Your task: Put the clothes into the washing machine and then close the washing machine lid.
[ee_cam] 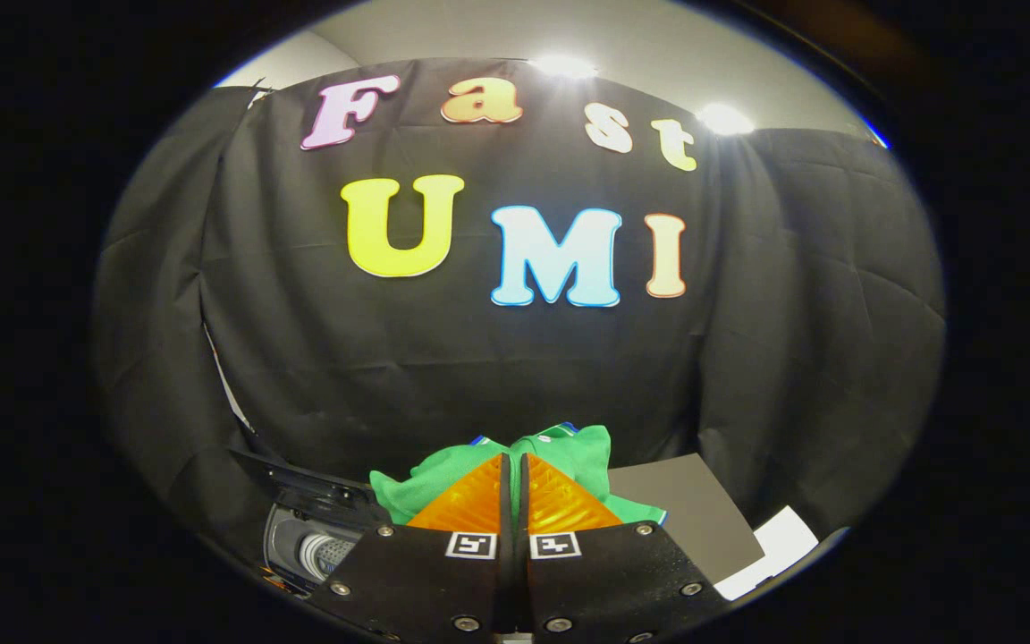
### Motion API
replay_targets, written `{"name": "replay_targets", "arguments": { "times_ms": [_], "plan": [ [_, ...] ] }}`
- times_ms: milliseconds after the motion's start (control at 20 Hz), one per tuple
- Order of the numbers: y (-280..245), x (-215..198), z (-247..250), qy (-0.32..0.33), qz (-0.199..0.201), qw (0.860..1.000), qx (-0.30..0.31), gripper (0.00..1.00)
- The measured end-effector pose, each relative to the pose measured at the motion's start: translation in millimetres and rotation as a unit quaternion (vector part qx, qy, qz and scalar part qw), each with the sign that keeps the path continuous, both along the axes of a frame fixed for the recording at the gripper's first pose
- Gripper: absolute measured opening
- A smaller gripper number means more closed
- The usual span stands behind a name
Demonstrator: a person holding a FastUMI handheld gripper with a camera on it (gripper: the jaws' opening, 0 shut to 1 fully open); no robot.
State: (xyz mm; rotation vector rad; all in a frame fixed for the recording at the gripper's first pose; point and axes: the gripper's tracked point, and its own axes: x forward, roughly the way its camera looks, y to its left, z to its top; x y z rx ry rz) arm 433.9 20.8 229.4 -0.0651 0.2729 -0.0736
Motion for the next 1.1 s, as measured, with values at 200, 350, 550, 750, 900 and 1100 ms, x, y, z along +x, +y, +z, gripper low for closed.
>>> {"name": "replay_targets", "arguments": {
  "times_ms": [200, 350, 550, 750, 900, 1100],
  "plan": [
    [37.2, -9.0, 4.0, -0.003, 0.023, 1.000, -0.004, 0.00],
    [65.8, -11.7, 6.7, -0.005, 0.036, 0.999, -0.009, 0.00],
    [104.2, -12.5, 5.5, -0.007, 0.040, 0.999, -0.012, 0.00],
    [146.0, -8.8, -3.8, -0.002, 0.042, 0.999, -0.022, 0.00],
    [178.8, -7.3, -13.0, 0.005, 0.045, 0.999, -0.024, 0.00],
    [224.9, -8.7, -27.0, 0.013, 0.058, 0.998, -0.036, 0.00]
  ]
}}
